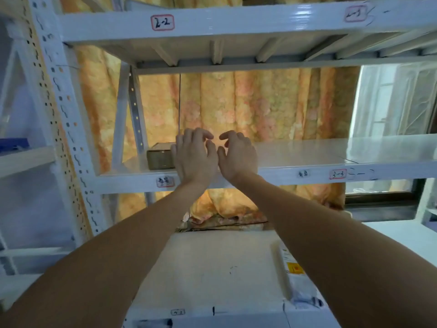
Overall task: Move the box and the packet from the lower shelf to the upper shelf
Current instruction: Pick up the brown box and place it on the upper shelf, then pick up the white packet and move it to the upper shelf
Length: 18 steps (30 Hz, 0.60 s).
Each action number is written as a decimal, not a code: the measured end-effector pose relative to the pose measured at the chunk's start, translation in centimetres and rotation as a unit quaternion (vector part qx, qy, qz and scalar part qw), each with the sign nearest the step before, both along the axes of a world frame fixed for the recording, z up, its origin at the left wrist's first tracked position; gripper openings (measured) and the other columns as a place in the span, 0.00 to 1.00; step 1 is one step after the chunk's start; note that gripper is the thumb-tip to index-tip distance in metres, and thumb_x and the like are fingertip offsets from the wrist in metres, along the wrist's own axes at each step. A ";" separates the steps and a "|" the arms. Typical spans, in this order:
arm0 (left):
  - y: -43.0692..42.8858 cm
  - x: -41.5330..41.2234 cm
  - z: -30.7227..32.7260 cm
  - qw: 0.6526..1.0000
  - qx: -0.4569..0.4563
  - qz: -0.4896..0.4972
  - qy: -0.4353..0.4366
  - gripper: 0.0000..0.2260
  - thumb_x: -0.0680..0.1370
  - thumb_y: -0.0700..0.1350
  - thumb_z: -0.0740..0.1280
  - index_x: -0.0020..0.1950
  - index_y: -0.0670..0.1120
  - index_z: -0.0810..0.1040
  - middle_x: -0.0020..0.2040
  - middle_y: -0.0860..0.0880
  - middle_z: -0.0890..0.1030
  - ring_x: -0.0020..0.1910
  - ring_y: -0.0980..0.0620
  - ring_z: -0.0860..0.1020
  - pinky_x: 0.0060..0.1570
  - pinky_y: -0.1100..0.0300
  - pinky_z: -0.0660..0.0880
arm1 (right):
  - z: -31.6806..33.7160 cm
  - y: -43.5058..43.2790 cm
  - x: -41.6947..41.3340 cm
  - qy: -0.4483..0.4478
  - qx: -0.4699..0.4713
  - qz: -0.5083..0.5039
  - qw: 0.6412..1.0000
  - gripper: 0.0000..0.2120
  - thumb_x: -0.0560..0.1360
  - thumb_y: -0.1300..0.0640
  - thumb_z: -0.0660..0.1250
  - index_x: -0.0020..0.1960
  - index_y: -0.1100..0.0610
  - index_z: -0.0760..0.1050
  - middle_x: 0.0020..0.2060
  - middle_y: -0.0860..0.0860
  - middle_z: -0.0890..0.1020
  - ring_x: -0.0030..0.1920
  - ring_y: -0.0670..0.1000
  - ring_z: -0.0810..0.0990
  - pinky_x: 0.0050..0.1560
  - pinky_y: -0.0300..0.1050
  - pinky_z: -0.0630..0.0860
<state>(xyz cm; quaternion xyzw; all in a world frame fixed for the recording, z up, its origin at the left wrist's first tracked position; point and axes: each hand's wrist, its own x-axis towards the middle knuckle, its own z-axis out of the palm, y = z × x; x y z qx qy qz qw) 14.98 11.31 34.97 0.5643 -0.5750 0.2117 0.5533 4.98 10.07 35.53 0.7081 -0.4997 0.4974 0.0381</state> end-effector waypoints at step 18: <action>5.9 -25.6 -20.7 0.956 0.270 -0.099 0.060 0.07 0.78 0.47 0.64 0.53 0.51 0.81 0.49 0.53 0.83 0.50 0.47 0.80 0.48 0.53 0.74 | -19.3 5.9 -29.3 0.039 0.258 -0.046 0.964 0.12 0.78 0.53 0.61 0.60 0.54 0.74 0.57 0.53 0.80 0.57 0.57 0.79 0.54 0.54 0.78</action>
